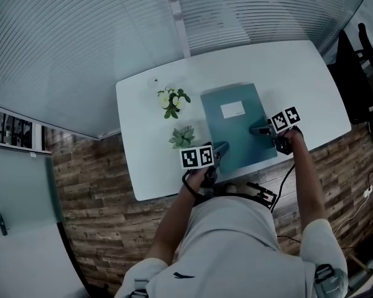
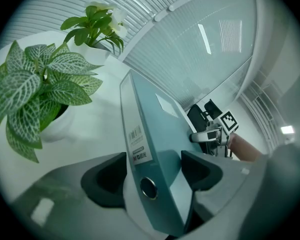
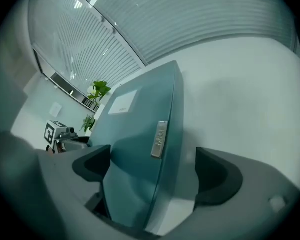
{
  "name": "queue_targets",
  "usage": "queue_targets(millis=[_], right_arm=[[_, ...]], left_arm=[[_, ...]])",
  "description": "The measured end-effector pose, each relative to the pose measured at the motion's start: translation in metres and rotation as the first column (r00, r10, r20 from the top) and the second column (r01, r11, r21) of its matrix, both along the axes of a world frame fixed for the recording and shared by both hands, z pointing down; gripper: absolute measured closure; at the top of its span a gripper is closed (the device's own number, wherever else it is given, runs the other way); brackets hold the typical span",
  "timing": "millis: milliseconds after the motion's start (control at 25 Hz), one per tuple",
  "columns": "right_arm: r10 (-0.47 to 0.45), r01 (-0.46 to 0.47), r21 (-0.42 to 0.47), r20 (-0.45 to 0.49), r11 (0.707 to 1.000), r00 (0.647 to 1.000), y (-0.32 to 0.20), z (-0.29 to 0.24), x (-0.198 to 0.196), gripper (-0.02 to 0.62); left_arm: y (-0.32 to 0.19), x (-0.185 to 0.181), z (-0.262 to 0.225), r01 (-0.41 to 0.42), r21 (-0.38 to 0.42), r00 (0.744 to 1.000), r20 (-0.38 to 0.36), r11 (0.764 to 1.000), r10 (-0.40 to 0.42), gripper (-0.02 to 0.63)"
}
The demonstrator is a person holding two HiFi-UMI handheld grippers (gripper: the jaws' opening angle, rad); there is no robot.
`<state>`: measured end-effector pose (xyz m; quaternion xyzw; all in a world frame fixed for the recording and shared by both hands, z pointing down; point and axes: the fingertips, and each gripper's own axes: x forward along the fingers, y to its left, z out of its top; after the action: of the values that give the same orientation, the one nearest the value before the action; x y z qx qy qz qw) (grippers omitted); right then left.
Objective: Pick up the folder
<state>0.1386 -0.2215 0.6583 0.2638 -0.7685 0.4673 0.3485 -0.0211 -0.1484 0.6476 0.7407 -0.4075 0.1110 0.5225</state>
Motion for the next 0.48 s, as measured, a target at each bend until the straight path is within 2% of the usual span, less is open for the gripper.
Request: queue_targets(millis=[360, 400, 440, 480], right_arm=[[0.006, -0.006, -0.014, -0.021, 1.0, 1.0, 0.002, 0.001, -0.005, 0.072], [0.018, -0.019, -0.024, -0.005, 1.0, 1.0, 0.003, 0.0, -0.008, 0.085], [0.038, -0.038, -0.035, 0.012, 0.999, 0.999, 0.003, -0.001, -0.011, 0.132], [0.056, -0.055, -0.042, 0.021, 0.998, 0.998, 0.004, -0.001, -0.013, 0.134]], left_arm=[[-0.001, 0.002, 0.0, -0.029, -0.01, 1.0, -0.007, 1.0, 0.029, 0.252], [-0.001, 0.003, 0.0, -0.033, -0.008, 0.999, -0.014, 0.999, 0.033, 0.253], [-0.001, 0.003, -0.001, -0.036, -0.003, 0.999, -0.025, 0.999, 0.036, 0.255], [-0.001, 0.003, -0.001, -0.037, 0.006, 0.999, -0.039, 0.999, 0.037, 0.256]])
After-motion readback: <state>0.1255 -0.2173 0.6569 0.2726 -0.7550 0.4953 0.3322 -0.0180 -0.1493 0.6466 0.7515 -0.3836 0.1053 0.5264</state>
